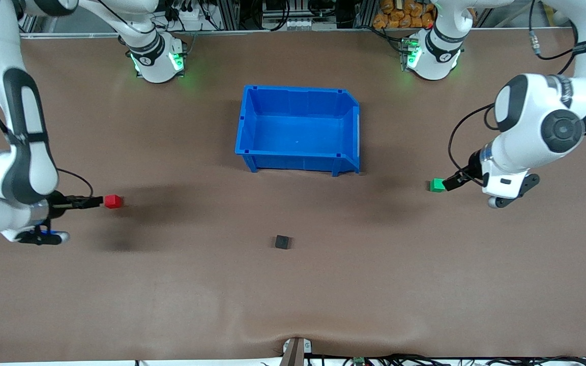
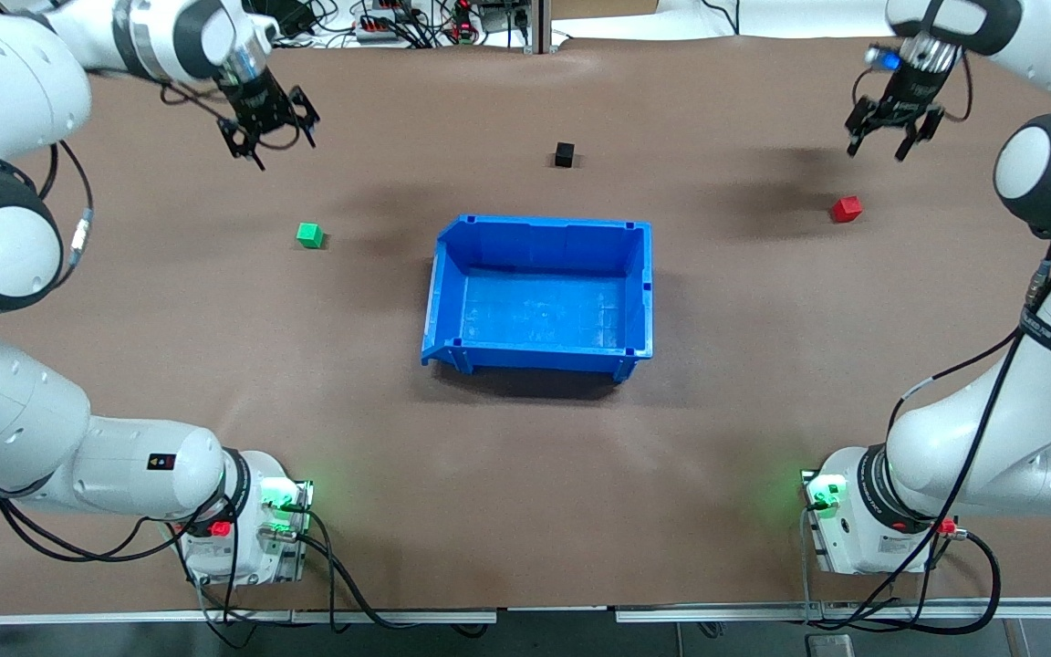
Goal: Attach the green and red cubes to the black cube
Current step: 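Reach the right gripper to the red cube while the left gripper reaches the green cube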
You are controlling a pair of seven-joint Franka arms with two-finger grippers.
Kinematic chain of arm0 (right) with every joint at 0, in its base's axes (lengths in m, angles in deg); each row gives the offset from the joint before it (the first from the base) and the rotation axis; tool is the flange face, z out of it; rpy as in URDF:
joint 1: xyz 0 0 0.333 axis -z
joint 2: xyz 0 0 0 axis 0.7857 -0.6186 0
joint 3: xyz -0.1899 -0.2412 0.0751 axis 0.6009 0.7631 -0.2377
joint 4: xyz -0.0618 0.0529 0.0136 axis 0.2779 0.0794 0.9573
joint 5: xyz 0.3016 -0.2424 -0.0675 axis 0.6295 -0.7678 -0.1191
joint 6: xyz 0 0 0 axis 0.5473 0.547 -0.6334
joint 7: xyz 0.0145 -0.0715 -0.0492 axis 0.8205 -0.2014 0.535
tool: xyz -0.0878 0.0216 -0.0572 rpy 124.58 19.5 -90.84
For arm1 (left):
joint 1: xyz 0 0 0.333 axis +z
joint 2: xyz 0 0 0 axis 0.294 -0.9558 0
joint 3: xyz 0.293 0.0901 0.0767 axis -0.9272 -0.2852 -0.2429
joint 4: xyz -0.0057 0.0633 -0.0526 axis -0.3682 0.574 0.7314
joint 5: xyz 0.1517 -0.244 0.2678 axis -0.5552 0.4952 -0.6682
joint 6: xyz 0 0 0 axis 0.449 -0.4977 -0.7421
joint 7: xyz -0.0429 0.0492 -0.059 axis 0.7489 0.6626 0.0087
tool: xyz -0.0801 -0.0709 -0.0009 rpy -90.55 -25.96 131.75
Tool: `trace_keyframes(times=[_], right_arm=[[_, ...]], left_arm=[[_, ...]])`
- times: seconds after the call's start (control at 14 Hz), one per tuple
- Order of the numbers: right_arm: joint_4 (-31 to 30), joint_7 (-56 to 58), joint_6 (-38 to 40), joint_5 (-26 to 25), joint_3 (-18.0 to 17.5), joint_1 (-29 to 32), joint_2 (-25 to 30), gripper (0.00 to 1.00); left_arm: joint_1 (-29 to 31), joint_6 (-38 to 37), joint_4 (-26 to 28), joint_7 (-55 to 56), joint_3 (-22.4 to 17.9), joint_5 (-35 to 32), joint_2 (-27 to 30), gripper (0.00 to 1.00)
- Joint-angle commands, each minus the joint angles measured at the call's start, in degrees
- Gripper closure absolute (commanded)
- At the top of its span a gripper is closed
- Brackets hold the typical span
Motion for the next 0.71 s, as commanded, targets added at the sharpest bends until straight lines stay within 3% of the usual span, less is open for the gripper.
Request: trace_keyframes(times=[0.0,0.21,0.36,0.64], right_arm=[[-0.22,-2.05,-2.66,0.34,-0.34,0.23,-3.72,0.0],[-2.52,-0.13,-6.29,-0.02,-0.43,-0.38,-4.61,0.0],[-2.61,0.58,-6.9,-0.37,-0.43,-0.65,-5.4,0.06],[-4.79,2.87,-8.48,-0.37,-0.43,-0.04,-7.59,0.47]], left_arm=[[0.32,4.48,3.98,-7.46,0.66,-4.58,-1.46,0.0],[0.23,6.94,3.89,-17.82,0.66,-5.56,-5.41,0.0],[0.93,7.55,4.24,-25.55,0.66,-5.56,-7.09,0.0],[2.69,14.31,4.07,-32.63,0.75,-5.47,-12.36,0.0]])
